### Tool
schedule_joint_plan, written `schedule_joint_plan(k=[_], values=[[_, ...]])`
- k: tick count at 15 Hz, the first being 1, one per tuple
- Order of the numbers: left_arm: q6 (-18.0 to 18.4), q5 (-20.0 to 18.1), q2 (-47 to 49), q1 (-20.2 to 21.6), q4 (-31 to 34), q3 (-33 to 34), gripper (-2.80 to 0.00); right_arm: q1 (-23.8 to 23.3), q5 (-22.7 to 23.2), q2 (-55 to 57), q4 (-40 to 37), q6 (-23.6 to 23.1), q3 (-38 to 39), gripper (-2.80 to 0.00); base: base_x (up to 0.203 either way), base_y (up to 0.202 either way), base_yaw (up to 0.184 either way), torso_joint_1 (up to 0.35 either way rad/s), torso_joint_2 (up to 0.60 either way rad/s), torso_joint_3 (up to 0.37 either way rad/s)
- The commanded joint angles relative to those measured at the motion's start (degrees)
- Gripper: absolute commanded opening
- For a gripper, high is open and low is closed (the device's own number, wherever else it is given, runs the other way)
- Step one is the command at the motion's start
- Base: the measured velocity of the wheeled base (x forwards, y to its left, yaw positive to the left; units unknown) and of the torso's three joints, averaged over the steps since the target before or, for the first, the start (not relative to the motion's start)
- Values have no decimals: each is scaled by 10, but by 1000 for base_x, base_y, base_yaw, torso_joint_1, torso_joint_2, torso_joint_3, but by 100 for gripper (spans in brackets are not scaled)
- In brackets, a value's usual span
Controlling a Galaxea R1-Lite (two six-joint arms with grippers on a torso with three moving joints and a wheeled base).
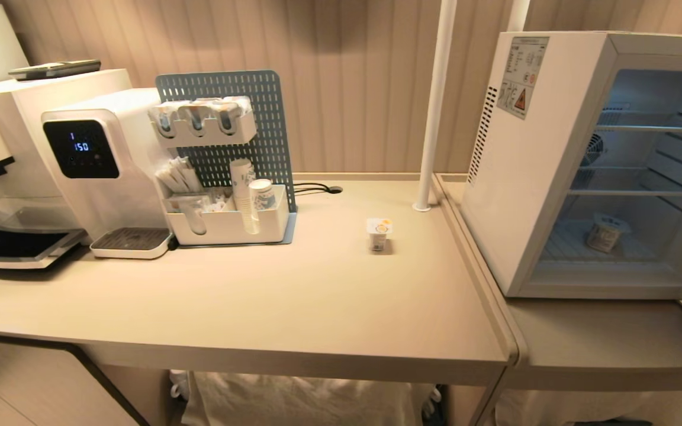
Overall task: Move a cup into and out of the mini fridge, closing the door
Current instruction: Take the yoghurt out of the freezer
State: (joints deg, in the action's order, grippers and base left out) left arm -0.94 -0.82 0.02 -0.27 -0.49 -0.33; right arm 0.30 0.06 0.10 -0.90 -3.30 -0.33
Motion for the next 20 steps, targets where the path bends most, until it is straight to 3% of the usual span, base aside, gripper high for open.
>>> schedule_joint_plan(k=[1,4,7,9,14,17,20], values=[[0,0,0,-1,0,0,-280,0,3,-1,-1,-1,0,-280,0,-89,-5,6,-2,2],[0,0,-1,-1,0,0,-280,0,11,0,-2,-13,-26,-280,0,0,0,0,0,0],[0,0,0,-1,0,0,-280,0,65,32,-68,-8,-133,-280,0,0,0,0,0,0],[0,0,0,-1,0,0,-280,-1,96,96,-83,-3,-165,-280,0,0,0,0,0,0],[0,0,-1,-1,0,0,-280,-1,117,295,-19,44,-204,-280,0,0,0,0,0,0],[0,0,0,-1,0,0,-280,0,123,394,46,57,-211,-280,0,0,0,0,0,0],[0,0,0,0,0,0,-280,17,125,469,62,59,-219,-280,0,0,0,0,0,0]])
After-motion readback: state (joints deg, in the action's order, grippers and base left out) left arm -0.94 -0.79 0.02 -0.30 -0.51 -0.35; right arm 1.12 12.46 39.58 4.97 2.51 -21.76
